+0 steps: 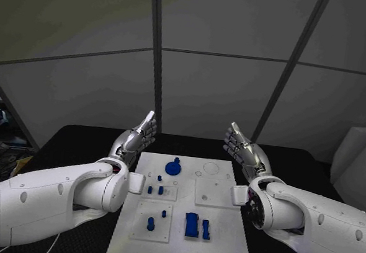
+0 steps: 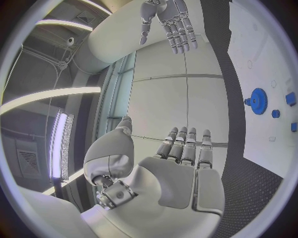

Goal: Assemble the parts on the task board

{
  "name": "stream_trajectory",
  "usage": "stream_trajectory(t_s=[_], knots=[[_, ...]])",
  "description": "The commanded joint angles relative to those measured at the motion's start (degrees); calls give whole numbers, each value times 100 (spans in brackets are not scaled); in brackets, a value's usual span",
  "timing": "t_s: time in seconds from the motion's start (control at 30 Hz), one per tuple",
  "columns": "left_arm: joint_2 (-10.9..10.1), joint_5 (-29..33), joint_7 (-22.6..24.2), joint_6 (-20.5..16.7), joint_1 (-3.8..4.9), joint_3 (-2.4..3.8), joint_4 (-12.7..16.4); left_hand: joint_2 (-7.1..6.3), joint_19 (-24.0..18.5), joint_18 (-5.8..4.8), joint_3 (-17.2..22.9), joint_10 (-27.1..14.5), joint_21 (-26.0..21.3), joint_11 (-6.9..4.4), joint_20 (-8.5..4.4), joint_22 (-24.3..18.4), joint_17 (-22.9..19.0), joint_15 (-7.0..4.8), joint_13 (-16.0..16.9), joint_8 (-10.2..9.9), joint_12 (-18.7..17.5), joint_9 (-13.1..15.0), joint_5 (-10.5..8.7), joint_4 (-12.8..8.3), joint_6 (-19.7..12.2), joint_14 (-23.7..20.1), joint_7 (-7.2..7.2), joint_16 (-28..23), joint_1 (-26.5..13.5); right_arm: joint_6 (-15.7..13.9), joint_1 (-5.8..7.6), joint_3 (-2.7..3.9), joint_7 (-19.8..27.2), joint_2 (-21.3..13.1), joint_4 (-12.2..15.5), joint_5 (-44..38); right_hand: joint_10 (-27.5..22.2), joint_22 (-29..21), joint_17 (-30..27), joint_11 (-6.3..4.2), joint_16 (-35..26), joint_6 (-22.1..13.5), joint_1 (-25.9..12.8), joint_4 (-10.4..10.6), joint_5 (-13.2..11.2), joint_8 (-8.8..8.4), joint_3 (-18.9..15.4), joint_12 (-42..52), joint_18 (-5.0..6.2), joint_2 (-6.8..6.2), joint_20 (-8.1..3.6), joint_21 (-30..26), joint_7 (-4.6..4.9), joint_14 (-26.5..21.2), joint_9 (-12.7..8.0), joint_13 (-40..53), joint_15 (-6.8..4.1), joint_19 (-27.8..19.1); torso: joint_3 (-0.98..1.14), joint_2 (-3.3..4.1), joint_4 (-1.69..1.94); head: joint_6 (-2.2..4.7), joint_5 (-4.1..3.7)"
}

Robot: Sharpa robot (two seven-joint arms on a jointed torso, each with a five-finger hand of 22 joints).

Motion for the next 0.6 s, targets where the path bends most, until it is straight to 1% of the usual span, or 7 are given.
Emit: stream_trajectory(t_s=[0.03,0.07,0.1,0.2,0.5,0.53,0.6], knots=[[-19,24,351,-727,-3,-16,119,7,-449,-264,-72,-657,-37,-126,-193,-355,-19,-100,-13,-28,-78,-11,-118,-128,-626,-590,-72,-183,-957,-555,5,-3,399,-26,93,509,-746,-199,-283,-92,-27,-651,-967,-32,-80,-44,-243,-43,-563,6,-529,-416,-237,-744,-244,-48,-44,-594,2,3,0,-1,1],[-21,25,358,-752,-5,-21,137,7,-489,-264,-72,-711,-37,-126,-605,-383,-19,-100,-13,-28,-78,-11,-118,-128,-677,-637,-72,-183,-1037,-557,5,-3,400,-27,96,511,-805,-217,-283,-92,-27,-706,-1046,-32,-80,-44,-243,-43,-563,6,-529,-416,-237,-802,-244,-48,-44,-640,2,3,0,-1,1],[-23,25,362,-765,-6,-23,146,7,-535,-264,-72,-778,-37,-126,-605,-420,-19,-100,-13,-28,-78,-11,-118,-128,-741,-698,-72,-183,-1133,-557,5,-3,400,-27,96,511,-862,-625,-283,-92,-27,-755,-1122,-32,-80,-44,-243,-43,-563,6,-529,-416,-237,-862,-244,-48,-44,-684,2,3,0,-1,1],[-23,25,363,-767,-6,-24,148,7,-653,-264,-72,-932,-37,-126,-605,-501,-19,-100,-13,-28,-78,-11,-118,-128,-886,-835,-72,-183,-1354,-557,5,-3,400,-27,96,511,-1046,-625,-283,-92,-27,-914,-1357,-32,-80,-44,-243,-43,-563,6,-529,-416,-237,-1042,-244,-48,-44,-830,2,3,0,-1,1],[-23,25,363,-767,-6,-24,148,7,-877,-264,-72,-1289,-37,-126,-605,-695,-19,-100,-13,-28,-78,-11,-118,-128,-1227,-1156,-72,-183,-1873,-557,5,-3,400,-27,96,511,-1454,-625,-283,-92,-27,-1269,-1884,-32,-80,-44,-243,-43,-563,6,-529,-416,-237,-1447,-244,-48,-44,-1154,2,3,0,-1,1],[-23,25,363,-767,-6,-24,148,7,-899,-264,-72,-1321,-37,-126,-605,-1112,-19,-100,-13,-28,-78,-11,-118,-128,-1257,-1182,-72,-183,-1917,-557,5,-3,400,-27,96,511,-1485,-625,-283,-92,-27,-1299,-1927,-32,-80,-44,-243,-43,-563,6,-529,-416,-237,-1477,-244,-48,-44,-1188,2,3,0,-1,1],[-23,25,363,-767,-6,-24,148,7,-925,-264,-72,-1364,-37,-126,-605,-1112,-19,-100,-13,-28,-78,-11,-118,-128,-1307,-1226,-72,-183,-1989,-557,5,-3,400,-27,96,511,-1539,-625,-283,-92,-27,-1347,-1996,-32,-80,-44,-243,-43,-563,6,-529,-416,-237,-1536,-244,-48,-44,-1232,2,3,0,-1,1]])
